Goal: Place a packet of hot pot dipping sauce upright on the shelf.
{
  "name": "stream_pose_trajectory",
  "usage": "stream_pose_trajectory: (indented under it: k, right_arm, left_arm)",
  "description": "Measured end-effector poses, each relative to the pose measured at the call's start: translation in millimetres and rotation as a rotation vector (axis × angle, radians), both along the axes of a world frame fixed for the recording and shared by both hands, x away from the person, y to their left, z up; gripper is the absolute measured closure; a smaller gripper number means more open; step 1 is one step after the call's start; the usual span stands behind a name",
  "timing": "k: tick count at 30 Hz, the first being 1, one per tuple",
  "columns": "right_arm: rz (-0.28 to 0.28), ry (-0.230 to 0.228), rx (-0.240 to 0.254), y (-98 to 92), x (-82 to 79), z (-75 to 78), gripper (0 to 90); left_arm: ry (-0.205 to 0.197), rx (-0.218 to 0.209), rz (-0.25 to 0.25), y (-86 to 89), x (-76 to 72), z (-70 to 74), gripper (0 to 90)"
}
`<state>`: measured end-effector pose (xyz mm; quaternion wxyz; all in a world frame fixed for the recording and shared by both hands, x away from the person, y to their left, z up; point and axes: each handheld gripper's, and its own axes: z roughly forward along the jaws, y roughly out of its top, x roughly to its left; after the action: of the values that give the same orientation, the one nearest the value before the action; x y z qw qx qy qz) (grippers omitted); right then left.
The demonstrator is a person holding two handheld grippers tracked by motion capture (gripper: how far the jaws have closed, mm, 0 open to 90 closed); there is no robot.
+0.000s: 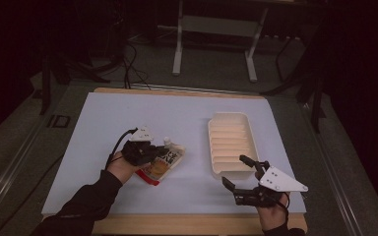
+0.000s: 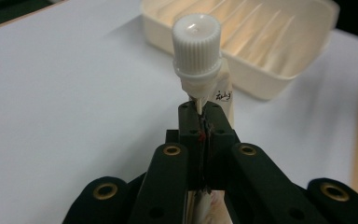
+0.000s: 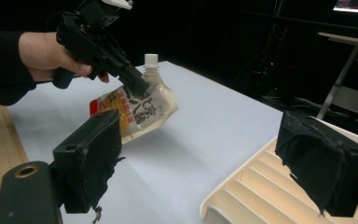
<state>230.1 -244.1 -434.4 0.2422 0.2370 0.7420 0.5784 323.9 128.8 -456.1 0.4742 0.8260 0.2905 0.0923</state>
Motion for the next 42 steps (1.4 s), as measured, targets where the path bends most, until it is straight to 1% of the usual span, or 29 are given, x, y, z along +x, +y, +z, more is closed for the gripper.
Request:
stream_pose_trajectory:
  k: [3,6,7,8,10,11,12,13,14,17,18,19,20,21,23,24,26,27,28,29,31,33,34,35,37,38,39,40,42]
  right_arm:
    - [-0.01,-0.031,-0.006,1.4,-0.9,4.9,14.1]
    - [-0.021,-0.015,-0.02,4.8,1.1,12.1,14.1]
    - [-0.029,-0.011,-0.027,5.6,1.9,14.1,13.8]
    - [-0.031,0.012,-0.019,6.0,2.8,15.9,13.5]
    - [-0.004,0.064,0.011,6.8,6.9,19.1,12.6]
    - [-0.011,0.069,0.017,8.5,8.4,20.8,12.2]
    - [0.011,0.073,0.02,9.8,9.9,22.4,10.7]
    - [0.011,0.073,0.02,9.8,9.9,22.4,10.7]
    - [0.033,0.071,0.041,13.4,12.5,25.5,10.7]
    - [0.061,0.078,0.026,19.9,16.4,28.2,10.8]
    - [0.066,0.076,0.01,26.2,21.1,30.5,14.2]
    - [0.066,0.076,0.01,26.2,21.1,30.5,14.2]
    - [0.078,0.091,0.013,29.2,24.5,31.6,13.9]
    - [0.09,0.098,0.029,34.4,31.3,33.8,14.8]
    - [0.091,0.103,0.026,37.7,34.6,34.9,14.8]
    - [0.103,0.108,0.029,43.9,39.7,36.4,16.7]
    - [0.113,0.118,0.021,50.7,44.0,36.6,19.8]
    - [0.125,0.132,0.021,53.8,46.3,36.1,22.0]
    - [0.125,0.132,0.021,53.8,46.3,36.1,22.0]
    - [0.131,0.147,0.013,59.7,50.3,34.7,24.0]
    - [0.134,0.162,0.009,65.3,53.0,32.9,24.9]
    - [0.134,0.162,0.009,65.3,53.0,32.9,24.9]
    - [0.146,0.183,0.0,71.4,55.0,30.6,34.2]
    - [0.155,0.19,-0.006,73.0,55.2,30.3,40.7]
    - [0.172,0.196,-0.002,75.0,55.1,30.2,45.9]
    - [0.172,0.196,-0.002,75.0,55.1,30.2,45.9]
    - [0.185,0.202,-0.004,76.2,55.6,30.4,51.4]
    - [0.185,0.2,-0.005,76.5,55.4,30.4,55.0]
    - [0.206,0.208,-0.005,77.2,55.6,30.3,61.0]
  left_arm:
    - [0.001,-0.072,-0.016,2.2,-2.9,2.1,88.1]
    - [-0.011,-0.143,-0.027,3.6,-5.9,3.5,88.1]
    - [-0.028,-0.163,-0.03,3.4,-7.6,3.9,88.1]
    - [-0.045,-0.178,-0.027,3.2,-9.4,4.6,88.1]
    - [-0.072,-0.209,-0.032,2.8,-11.7,5.6,88.1]
    - [-0.088,-0.221,-0.031,2.5,-12.8,6.0,88.1]
    - [-0.102,-0.236,-0.035,2.1,-13.3,6.4,88.1]
    - [-0.102,-0.236,-0.035,2.1,-13.3,6.4,88.1]
    - [-0.147,-0.248,-0.039,0.3,-15.7,6.7,88.0]
    - [-0.161,-0.26,-0.046,-2.2,-17.6,7.4,88.0]
    - [-0.179,-0.26,-0.052,-3.4,-18.8,7.5,88.0]
    - [-0.189,-0.272,-0.065,-4.5,-19.7,7.3,88.0]
    - [-0.194,-0.281,-0.068,-5.6,-21.1,7.4,88.0]
    - [-0.198,-0.298,-0.078,-7.8,-23.3,7.9,88.0]
    - [-0.2,-0.309,-0.076,-8.7,-24.7,8.2,88.0]
    - [-0.195,-0.338,-0.084,-10.0,-26.7,9.4,88.0]
    - [-0.206,-0.346,-0.08,-10.8,-28.2,10.1,87.9]
    - [-0.203,-0.377,-0.088,-11.1,-30.1,11.5,88.0]
    - [-0.203,-0.377,-0.088,-11.1,-30.1,11.5,88.0]
    - [-0.202,-0.402,-0.09,-11.5,-32.2,12.1,88.0]
    - [-0.209,-0.407,-0.091,-12.0,-33.4,12.1,88.0]
    - [-0.209,-0.41,-0.085,-12.4,-34.6,12.3,88.1]
    - [-0.229,-0.421,-0.08,-13.3,-37.3,12.5,88.0]
    - [-0.229,-0.44,-0.082,-13.0,-37.5,12.3,88.0]
    - [-0.229,-0.47,-0.079,-12.3,-37.5,11.9,88.0]
    - [-0.229,-0.47,-0.079,-12.3,-37.5,11.9,88.0]
    - [-0.226,-0.487,-0.096,-12.2,-36.8,11.0,87.9]
    - [-0.235,-0.482,-0.103,-13.0,-37.2,10.3,87.9]
    - [-0.233,-0.476,-0.114,-14.6,-37.5,8.9,87.9]
